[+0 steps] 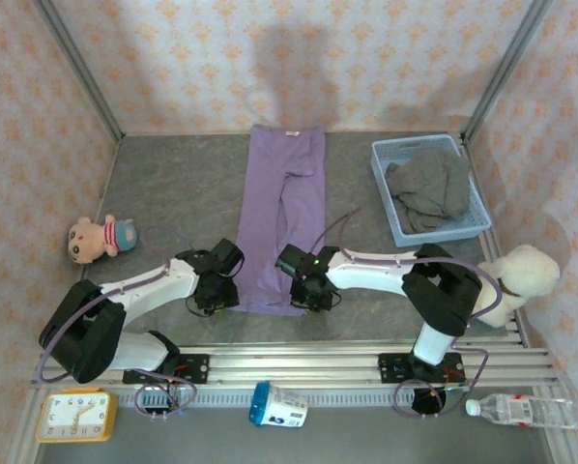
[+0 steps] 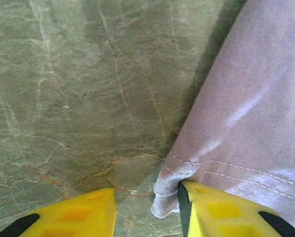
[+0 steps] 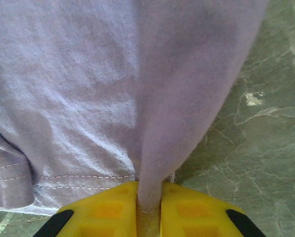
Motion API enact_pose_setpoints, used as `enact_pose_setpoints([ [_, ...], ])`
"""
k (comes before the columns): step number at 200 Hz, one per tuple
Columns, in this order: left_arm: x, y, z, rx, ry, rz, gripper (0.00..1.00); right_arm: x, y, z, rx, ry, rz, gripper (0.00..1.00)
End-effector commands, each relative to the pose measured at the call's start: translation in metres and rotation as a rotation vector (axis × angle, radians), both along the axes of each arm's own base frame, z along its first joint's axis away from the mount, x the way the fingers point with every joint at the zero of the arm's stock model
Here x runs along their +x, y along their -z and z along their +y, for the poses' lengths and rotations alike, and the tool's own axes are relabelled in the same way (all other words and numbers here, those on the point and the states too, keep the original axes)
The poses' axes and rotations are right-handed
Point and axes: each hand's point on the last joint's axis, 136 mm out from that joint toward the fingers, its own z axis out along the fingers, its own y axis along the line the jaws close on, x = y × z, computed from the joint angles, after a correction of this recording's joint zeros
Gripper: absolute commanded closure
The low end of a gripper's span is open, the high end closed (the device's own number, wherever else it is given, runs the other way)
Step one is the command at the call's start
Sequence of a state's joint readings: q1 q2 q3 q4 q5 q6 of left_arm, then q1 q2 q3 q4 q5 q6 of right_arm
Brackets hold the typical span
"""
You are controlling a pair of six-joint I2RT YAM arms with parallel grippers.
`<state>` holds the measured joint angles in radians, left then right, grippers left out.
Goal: Fold and stack the mixed laundry pile
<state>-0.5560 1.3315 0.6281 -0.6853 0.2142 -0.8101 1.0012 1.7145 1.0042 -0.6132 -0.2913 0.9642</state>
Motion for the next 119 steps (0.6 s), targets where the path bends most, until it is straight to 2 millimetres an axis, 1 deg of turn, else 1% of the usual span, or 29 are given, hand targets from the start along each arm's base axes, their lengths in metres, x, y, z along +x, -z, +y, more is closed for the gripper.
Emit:
enact_pose_setpoints([
  [1, 0.023, -0.003, -0.017, -0.053, 0.010, -0.056, 0.64, 0.003, 0.016, -0.016, -0.110, -0.002, -0.022, 0.87],
  [14, 0.026, -0.003, -0.020, -0.059, 0.015, -0.053, 0.65, 0.003, 0.018, -0.015, -0.114, -0.005, -0.014, 0.89],
  [26, 0.028, -0.002, -0.022, -0.057, 0.024, -0.046, 0.69, 0.002, 0.019, -0.014, -0.114, -0.006, -0.010, 0.89],
  [43, 0.029, 0.001, -0.022, -0.043, 0.043, -0.027, 0.83, 0.003, 0.019, -0.015, -0.117, -0.007, -0.010, 0.90],
  [47, 0.029, 0.002, -0.022, -0.041, 0.048, -0.022, 0.85, 0.003, 0.018, -0.015, -0.117, -0.008, -0.012, 0.90],
  [51, 0.028, 0.003, -0.022, -0.039, 0.052, -0.016, 0.88, 0.003, 0.018, -0.014, -0.116, -0.008, -0.014, 0.90],
  [58, 0.028, 0.004, -0.022, -0.036, 0.057, -0.008, 0.91, 0.003, 0.018, -0.015, -0.119, -0.008, -0.015, 0.90],
  [61, 0.027, 0.005, -0.022, -0.035, 0.058, -0.006, 0.94, 0.004, 0.018, -0.015, -0.121, -0.009, -0.016, 0.90],
  [67, 0.027, 0.005, -0.022, -0.035, 0.062, -0.002, 0.96, 0.003, 0.017, -0.016, -0.123, -0.009, -0.015, 0.90],
  [69, 0.027, 0.005, -0.022, -0.035, 0.063, -0.002, 0.99, 0.004, 0.016, -0.016, -0.123, -0.009, -0.016, 0.90],
  [72, 0.027, 0.005, -0.022, -0.034, 0.065, -0.002, 1.00, 0.004, 0.016, -0.016, -0.124, -0.010, -0.017, 0.90],
  [97, 0.024, -0.001, -0.016, -0.010, 0.080, -0.011, 1.00, 0.005, 0.010, -0.019, -0.137, -0.010, -0.028, 0.92],
  [119, 0.019, -0.016, -0.011, -0.016, 0.090, -0.036, 1.00, 0.008, -0.003, -0.018, -0.120, -0.003, -0.051, 0.94],
])
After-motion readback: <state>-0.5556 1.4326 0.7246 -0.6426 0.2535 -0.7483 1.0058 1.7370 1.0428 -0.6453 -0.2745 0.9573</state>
